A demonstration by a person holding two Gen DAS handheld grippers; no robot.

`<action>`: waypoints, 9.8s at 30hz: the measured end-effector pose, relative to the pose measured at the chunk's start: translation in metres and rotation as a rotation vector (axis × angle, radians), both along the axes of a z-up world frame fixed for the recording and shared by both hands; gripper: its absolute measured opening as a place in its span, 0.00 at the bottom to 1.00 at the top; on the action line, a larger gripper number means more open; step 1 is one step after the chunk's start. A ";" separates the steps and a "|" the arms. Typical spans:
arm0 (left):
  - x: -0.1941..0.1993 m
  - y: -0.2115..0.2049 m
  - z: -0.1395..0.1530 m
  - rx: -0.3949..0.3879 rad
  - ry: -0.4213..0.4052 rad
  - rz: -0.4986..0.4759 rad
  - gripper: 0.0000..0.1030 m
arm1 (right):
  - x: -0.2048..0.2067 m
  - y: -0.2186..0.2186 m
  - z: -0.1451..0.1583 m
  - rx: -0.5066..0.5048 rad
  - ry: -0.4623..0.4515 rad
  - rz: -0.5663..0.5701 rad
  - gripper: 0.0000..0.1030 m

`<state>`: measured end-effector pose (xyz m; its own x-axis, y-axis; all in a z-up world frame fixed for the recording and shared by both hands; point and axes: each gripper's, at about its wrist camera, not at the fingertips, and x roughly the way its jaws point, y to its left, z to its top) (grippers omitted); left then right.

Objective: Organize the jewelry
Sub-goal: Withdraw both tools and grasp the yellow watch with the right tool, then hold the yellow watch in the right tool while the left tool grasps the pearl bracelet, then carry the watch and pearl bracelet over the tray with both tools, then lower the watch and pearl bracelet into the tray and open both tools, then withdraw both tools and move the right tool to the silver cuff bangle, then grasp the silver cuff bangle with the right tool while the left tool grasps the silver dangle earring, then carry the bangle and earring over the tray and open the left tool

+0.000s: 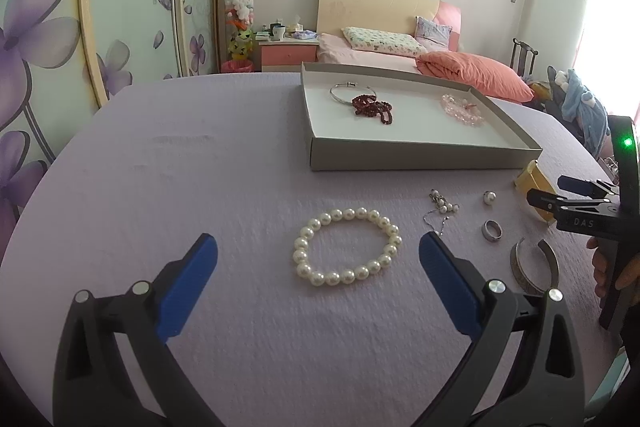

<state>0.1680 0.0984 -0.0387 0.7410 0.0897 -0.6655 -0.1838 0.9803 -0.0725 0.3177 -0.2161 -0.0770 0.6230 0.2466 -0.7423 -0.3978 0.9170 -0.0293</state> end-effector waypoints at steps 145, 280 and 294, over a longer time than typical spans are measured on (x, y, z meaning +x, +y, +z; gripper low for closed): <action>0.178 0.021 0.034 -0.082 -0.058 0.020 0.73 | 0.132 0.040 0.024 0.144 0.020 -0.099 0.58; 0.045 -0.050 0.045 -0.072 -0.017 -0.137 0.06 | -0.068 0.002 0.035 0.207 0.004 -0.041 0.65; 0.034 -0.045 0.086 -0.091 -0.105 -0.141 0.06 | -0.062 0.007 0.057 0.220 -0.063 -0.024 0.65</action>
<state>0.2019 0.0537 0.0475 0.8075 -0.0768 -0.5848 -0.0318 0.9844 -0.1732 0.2557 -0.2091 -0.0197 0.6739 0.3828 -0.6320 -0.3793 0.9132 0.1486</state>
